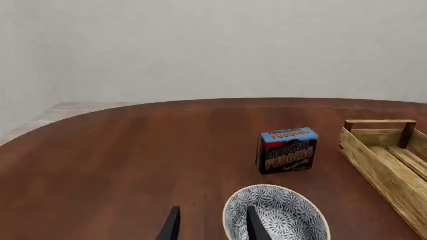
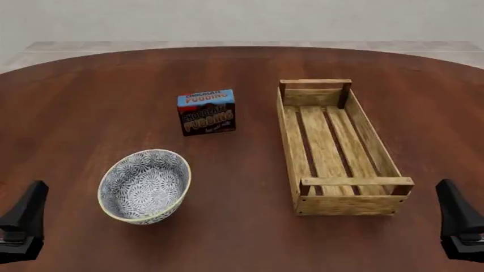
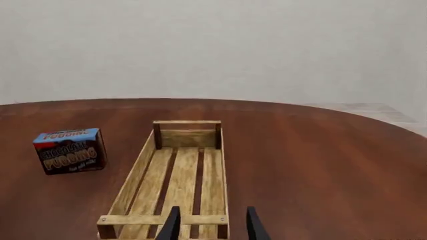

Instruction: Pick up the bowl on the left and put it in the tray.

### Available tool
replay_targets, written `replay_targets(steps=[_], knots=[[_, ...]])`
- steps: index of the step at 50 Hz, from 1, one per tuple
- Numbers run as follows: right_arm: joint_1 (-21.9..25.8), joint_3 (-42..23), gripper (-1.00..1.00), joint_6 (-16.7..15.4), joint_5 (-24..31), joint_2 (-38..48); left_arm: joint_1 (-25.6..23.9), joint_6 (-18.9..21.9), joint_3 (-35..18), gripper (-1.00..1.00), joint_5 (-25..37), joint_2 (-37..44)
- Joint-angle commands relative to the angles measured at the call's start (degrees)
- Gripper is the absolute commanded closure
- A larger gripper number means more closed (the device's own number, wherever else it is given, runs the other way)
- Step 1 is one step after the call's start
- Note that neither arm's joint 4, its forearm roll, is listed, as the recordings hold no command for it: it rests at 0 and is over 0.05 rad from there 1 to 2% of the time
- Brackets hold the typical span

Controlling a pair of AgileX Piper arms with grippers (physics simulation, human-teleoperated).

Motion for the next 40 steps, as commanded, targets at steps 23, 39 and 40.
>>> replay_targets(steps=[23, 39, 40], knots=[[1.48, -1.58, -1.0, -0.06, 1.67, -0.05, 0.0, 0.0, 0.0, -1.0, 0.0, 0.0], [9.58, -5.78, -1.0, 2.49, -0.07, 9.03, 0.0, 0.0, 0.0, -1.0, 0.0, 0.0], [9.58, -5.77, -1.0, 2.49, -0.2, 9.15, 0.0, 0.0, 0.0, -1.0, 0.0, 0.0]])
